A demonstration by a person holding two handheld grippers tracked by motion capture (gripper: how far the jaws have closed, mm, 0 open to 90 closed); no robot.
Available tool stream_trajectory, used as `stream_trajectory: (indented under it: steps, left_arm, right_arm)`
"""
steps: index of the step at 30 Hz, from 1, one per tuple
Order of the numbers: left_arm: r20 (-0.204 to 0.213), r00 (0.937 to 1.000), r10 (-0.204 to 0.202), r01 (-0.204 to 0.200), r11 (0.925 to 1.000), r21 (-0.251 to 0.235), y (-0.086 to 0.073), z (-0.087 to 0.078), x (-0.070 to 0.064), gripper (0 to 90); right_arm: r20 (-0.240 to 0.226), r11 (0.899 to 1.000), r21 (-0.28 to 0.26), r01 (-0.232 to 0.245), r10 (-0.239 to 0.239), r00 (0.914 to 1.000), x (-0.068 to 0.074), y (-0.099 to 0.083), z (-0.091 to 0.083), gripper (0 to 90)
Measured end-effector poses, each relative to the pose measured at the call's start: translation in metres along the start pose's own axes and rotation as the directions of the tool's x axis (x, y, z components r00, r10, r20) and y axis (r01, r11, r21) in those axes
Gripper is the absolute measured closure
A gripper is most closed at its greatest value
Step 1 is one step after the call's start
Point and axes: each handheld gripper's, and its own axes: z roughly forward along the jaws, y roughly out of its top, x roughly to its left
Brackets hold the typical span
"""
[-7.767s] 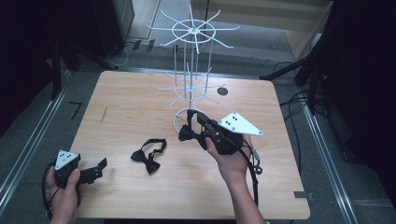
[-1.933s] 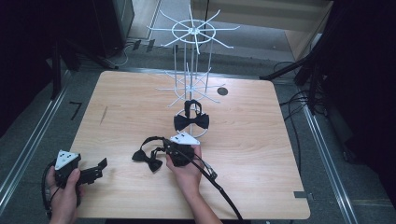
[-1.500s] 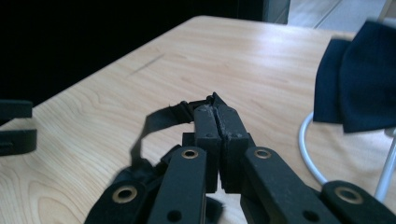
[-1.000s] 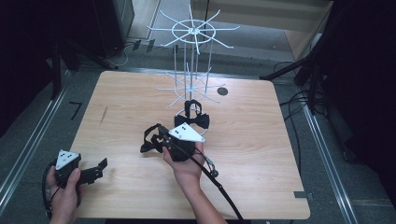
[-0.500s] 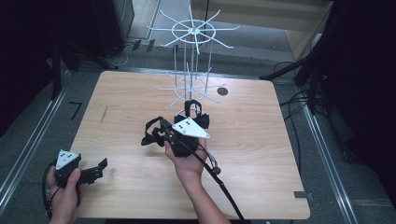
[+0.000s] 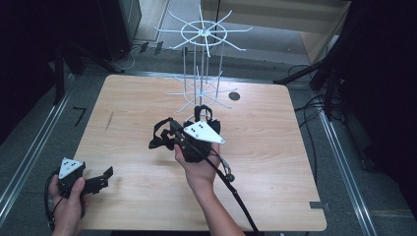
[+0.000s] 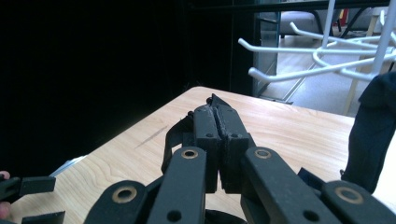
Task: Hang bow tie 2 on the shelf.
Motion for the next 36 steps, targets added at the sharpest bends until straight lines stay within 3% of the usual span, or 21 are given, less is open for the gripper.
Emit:
stream_trajectory:
  steps: [25, 36]
  left_arm:
    - [0.001, 1.0, 0.0, 0.0, 1.0, -0.001, 0.0, 0.0, 0.0, 0.0]
    - [0.001, 1.0, -0.001, 0.001, 1.0, -0.004, 0.0, 0.0, 0.0, 0.0]
  right_arm:
    - [0.007, 0.998, -0.055, 0.008, -0.008, 0.9999, 0.0, 0.022, -0.007, 89.9]
    - [0.03, 0.998, -0.069, 0.001, 0.001, 0.9996, -0.009, 0.027, -0.007, 89.9]
